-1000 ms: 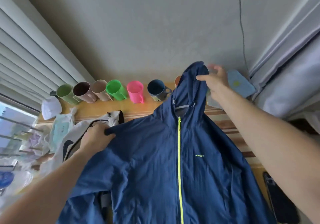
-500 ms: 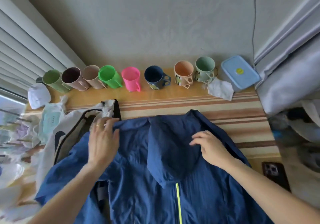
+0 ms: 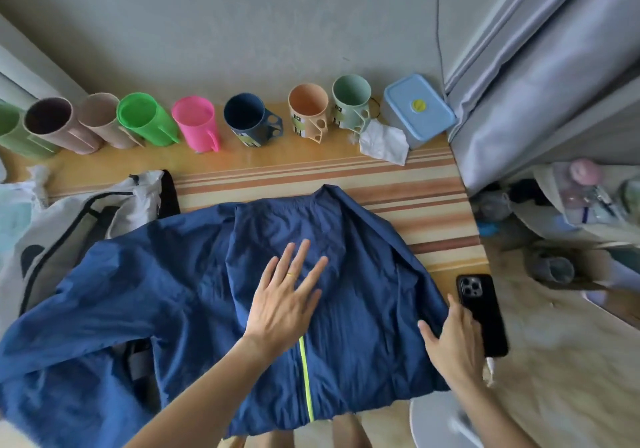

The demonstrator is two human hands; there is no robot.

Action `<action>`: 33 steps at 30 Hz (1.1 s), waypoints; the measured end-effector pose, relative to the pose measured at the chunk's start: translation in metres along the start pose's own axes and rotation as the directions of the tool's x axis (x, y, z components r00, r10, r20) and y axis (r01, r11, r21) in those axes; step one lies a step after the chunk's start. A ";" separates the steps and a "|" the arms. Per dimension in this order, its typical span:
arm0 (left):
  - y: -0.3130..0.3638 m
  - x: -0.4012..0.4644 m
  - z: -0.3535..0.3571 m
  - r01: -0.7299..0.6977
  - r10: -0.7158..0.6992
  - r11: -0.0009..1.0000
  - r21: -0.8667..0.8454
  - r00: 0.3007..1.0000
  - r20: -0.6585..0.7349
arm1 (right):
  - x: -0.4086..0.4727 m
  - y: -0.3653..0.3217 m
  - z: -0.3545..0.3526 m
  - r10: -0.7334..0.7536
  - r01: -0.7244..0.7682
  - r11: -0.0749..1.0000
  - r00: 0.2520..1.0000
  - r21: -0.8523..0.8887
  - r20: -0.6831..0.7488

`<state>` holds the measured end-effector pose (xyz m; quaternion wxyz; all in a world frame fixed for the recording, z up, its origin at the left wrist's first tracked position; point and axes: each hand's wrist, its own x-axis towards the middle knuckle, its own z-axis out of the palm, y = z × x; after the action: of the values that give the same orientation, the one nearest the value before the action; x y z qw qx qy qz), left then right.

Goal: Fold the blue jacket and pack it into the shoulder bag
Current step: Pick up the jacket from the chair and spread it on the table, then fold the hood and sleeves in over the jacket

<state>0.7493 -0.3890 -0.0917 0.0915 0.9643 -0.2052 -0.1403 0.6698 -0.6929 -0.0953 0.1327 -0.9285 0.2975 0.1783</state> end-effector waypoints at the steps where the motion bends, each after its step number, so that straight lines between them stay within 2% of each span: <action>1: 0.002 -0.001 0.006 -0.014 0.012 1.000 0.022 0.996 0.092 | 0.001 0.009 0.001 0.050 -0.049 0.999 0.997 -0.019 0.060; 3: 0.004 -0.001 0.019 0.040 -0.051 0.998 0.044 0.953 0.298 | 0.008 0.018 -0.003 0.084 -0.083 0.996 0.991 -0.012 0.106; 4: 0.007 -0.001 0.021 0.073 -0.082 0.997 0.041 0.943 0.322 | 0.014 0.020 -0.009 0.084 -0.086 0.996 0.993 0.028 0.079; 8: 0.034 0.013 -0.003 0.168 -0.151 0.985 -0.037 0.948 0.280 | 0.052 0.023 -0.057 0.103 -0.112 0.943 0.994 0.314 0.044; 11: 0.057 0.024 -0.026 0.178 -0.148 0.979 -0.102 0.957 0.251 | 0.077 0.014 -0.106 0.048 -0.054 0.891 0.999 0.452 0.025; 14: 0.083 0.032 -0.050 0.171 -0.121 0.948 -0.268 0.973 0.195 | 0.086 -0.015 -0.156 -0.024 0.030 0.842 1.000 0.539 -0.018; 15: 0.094 0.033 -0.059 0.168 -0.106 0.917 -0.361 0.977 0.186 | 0.083 -0.029 -0.171 -0.055 0.050 0.795 0.998 0.605 -0.011; 17: 0.122 0.032 -0.075 0.196 -0.057 0.757 -0.624 0.970 0.236 | 0.072 -0.064 -0.197 -0.121 0.055 0.634 0.992 0.771 0.028; 19: 0.153 0.029 -0.090 0.259 0.021 0.480 -0.838 0.952 0.306 | 0.053 -0.101 -0.212 -0.210 -0.031 0.484 0.966 0.874 0.151; 21: 0.177 0.028 -0.100 0.258 0.028 0.211 -0.943 0.963 0.270 | 0.029 -0.138 -0.217 -0.358 -0.169 0.397 0.876 0.902 0.322; 22: 0.181 0.030 -0.102 0.236 -0.038 0.125 -0.964 0.972 0.232 | 0.018 -0.152 -0.216 -0.432 -0.214 0.383 0.819 0.899 0.378; 24: 0.179 0.033 -0.115 0.193 -0.275 0.012 -0.981 0.944 0.182 | 0.006 -0.166 -0.210 -0.519 -0.211 0.429 0.738 0.878 0.431; 26: 0.161 0.034 -0.121 0.231 -0.439 -0.092 -0.969 0.864 0.247 | 0.004 -0.167 -0.202 -0.539 -0.096 0.518 0.735 0.850 0.411; 28: 0.135 0.033 -0.124 0.271 -0.450 -0.261 -0.926 0.815 0.365 | 0.005 -0.161 -0.196 -0.568 0.140 0.625 0.756 0.768 0.325; 30: 0.111 0.033 -0.126 0.283 -0.372 -0.448 -0.848 0.803 0.465 | 0.005 -0.152 -0.189 -0.600 0.367 0.702 0.766 0.610 0.230; 31: 0.098 0.033 -0.127 0.269 -0.314 -0.565 -0.780 0.804 0.504 | 0.006 -0.147 -0.182 -0.597 0.407 0.702 0.783 0.584 0.172; 33: 0.068 0.032 -0.124 0.165 -0.279 -0.755 -0.635 0.796 0.538 | 0.008 -0.135 -0.168 -0.536 0.380 0.665 0.843 0.643 0.056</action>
<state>0.7903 -0.4493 0.0339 0.8435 0.3252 0.3617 -0.2277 0.7990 -0.6498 0.0718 0.4997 -0.8508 0.0753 0.1442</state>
